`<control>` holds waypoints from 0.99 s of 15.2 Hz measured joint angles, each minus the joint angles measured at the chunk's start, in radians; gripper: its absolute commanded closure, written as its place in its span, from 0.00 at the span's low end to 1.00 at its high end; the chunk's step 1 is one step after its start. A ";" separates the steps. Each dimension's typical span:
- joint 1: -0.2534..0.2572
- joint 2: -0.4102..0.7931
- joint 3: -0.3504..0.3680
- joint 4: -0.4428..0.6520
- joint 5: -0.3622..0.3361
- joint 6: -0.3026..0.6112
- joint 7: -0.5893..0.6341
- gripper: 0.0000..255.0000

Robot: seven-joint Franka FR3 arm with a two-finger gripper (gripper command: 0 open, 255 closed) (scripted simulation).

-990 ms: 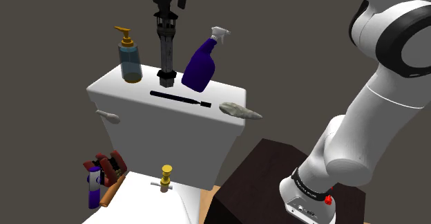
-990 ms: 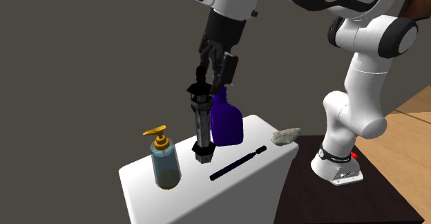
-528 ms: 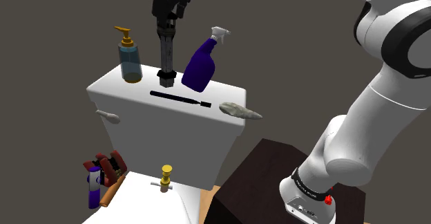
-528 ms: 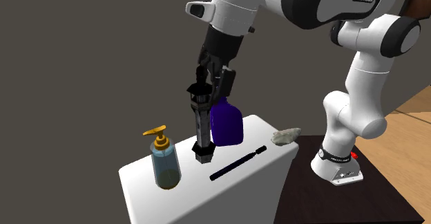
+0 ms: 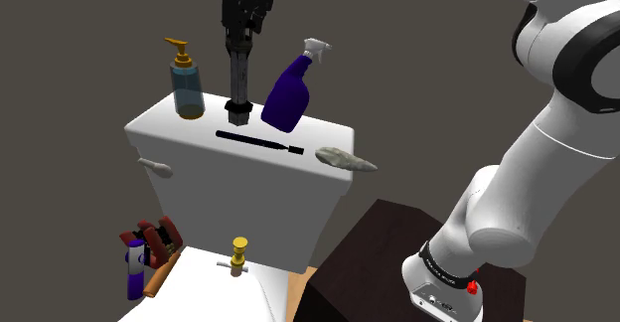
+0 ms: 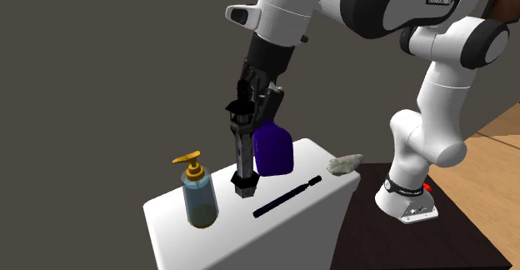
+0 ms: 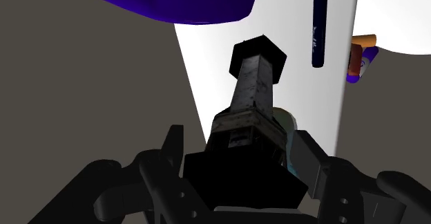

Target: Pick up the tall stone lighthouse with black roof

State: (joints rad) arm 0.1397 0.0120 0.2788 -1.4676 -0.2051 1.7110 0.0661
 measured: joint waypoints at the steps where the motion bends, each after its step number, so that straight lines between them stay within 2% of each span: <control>1: 0.000 0.000 0.000 0.000 0.000 0.000 0.000 1.00; 6: 0.003 0.017 0.002 0.050 -0.004 -0.036 -0.003 1.00; 15: 0.021 0.096 0.013 0.277 -0.032 -0.188 -0.015 1.00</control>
State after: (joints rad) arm 0.1608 0.1083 0.2923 -1.1902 -0.2372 1.5225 0.0512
